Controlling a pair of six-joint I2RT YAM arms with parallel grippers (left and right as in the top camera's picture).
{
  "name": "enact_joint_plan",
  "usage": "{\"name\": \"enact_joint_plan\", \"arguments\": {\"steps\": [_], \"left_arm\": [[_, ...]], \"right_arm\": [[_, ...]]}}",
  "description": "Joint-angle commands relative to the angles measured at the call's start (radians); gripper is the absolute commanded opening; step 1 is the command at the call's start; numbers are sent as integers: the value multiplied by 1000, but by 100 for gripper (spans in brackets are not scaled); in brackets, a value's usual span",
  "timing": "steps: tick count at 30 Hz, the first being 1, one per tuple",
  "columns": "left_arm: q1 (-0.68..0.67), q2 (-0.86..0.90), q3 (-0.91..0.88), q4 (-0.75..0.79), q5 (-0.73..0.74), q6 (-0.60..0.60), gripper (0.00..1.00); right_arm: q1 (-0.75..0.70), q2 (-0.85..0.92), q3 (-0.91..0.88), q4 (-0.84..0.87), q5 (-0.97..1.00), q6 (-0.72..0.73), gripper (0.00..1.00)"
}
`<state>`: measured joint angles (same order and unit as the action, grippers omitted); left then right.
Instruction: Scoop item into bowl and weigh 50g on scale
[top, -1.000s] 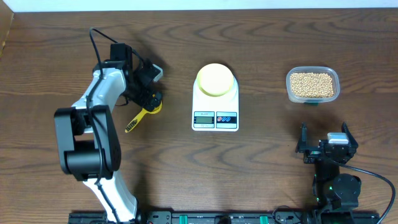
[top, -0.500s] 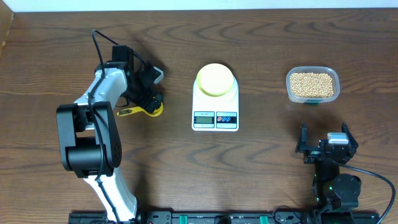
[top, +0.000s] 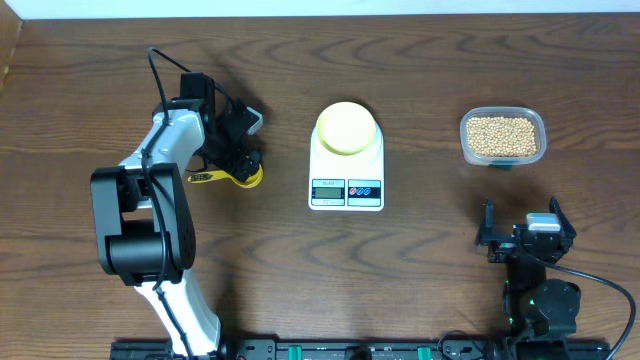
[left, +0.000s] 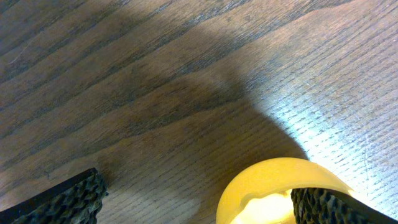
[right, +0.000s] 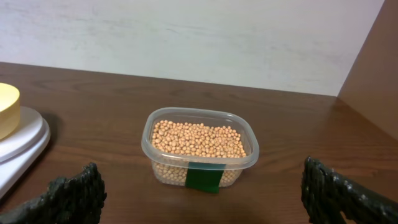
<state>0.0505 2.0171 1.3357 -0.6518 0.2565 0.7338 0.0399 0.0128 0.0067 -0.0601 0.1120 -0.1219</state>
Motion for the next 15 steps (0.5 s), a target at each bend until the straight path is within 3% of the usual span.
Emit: {"name": "enact_joint_plan", "arguments": {"steps": [1,7,15], "left_arm": [[5,-1,5,-1,-6,6,98],[5,-1,5,-2,-6,-3,98],[5,-1,5,-2,-6,-246,98]], "right_arm": [[7,-6,-1,-4,-2,-14,99],[7,-6,-1,-4,-2,-14,99],[7,-6,-1,-4,-2,-14,99]]}}
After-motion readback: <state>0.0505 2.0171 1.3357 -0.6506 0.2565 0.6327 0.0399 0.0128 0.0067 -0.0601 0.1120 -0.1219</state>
